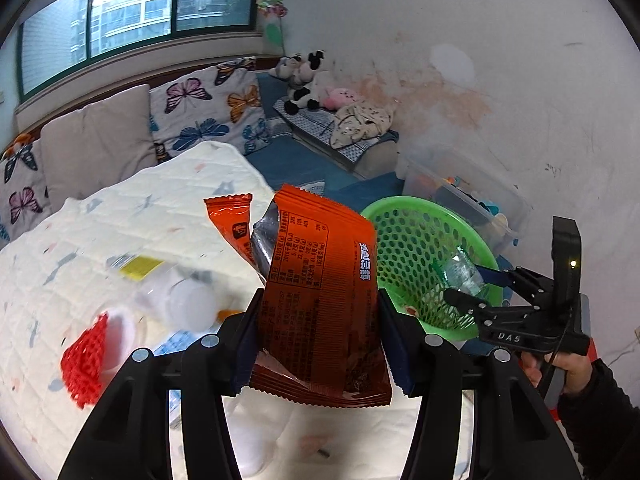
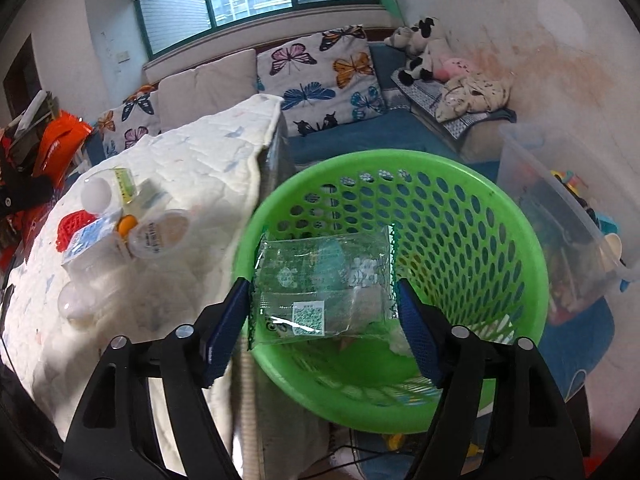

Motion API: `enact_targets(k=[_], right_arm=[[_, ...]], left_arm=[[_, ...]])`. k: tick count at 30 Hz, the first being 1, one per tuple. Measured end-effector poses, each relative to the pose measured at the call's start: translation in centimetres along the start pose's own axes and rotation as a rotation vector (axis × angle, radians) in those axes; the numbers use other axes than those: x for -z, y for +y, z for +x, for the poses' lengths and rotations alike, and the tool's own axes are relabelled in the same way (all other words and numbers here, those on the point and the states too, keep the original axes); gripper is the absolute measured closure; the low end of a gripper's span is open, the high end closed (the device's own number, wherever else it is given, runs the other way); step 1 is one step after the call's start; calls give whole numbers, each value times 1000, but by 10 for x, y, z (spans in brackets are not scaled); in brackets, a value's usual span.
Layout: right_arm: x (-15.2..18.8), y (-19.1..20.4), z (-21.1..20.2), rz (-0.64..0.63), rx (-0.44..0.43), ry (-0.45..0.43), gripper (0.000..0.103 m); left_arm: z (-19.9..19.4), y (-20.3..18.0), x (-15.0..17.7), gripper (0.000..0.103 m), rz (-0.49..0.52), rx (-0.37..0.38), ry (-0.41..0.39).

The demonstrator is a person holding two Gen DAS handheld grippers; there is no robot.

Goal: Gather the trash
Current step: 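Drop the clear bag into the basket with the right gripper while the left gripper grasps the orange wrapper, then carry the orange wrapper over the green basket and open the left gripper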

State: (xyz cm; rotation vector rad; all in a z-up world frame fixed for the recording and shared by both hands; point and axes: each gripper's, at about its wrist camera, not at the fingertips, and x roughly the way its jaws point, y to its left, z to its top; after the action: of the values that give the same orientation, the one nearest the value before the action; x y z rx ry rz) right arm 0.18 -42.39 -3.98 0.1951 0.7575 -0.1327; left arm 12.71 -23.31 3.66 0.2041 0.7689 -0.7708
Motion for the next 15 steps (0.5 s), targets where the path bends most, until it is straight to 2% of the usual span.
enact_targets(k=[4,15], right_arm=[[1,-11,3,16,5,-2,20],[6,-27,-6,35,19,-12,17]], left_arm=[[13,-16,-8,51,29,10,14],[49,-46,-19,51,67,36,66]])
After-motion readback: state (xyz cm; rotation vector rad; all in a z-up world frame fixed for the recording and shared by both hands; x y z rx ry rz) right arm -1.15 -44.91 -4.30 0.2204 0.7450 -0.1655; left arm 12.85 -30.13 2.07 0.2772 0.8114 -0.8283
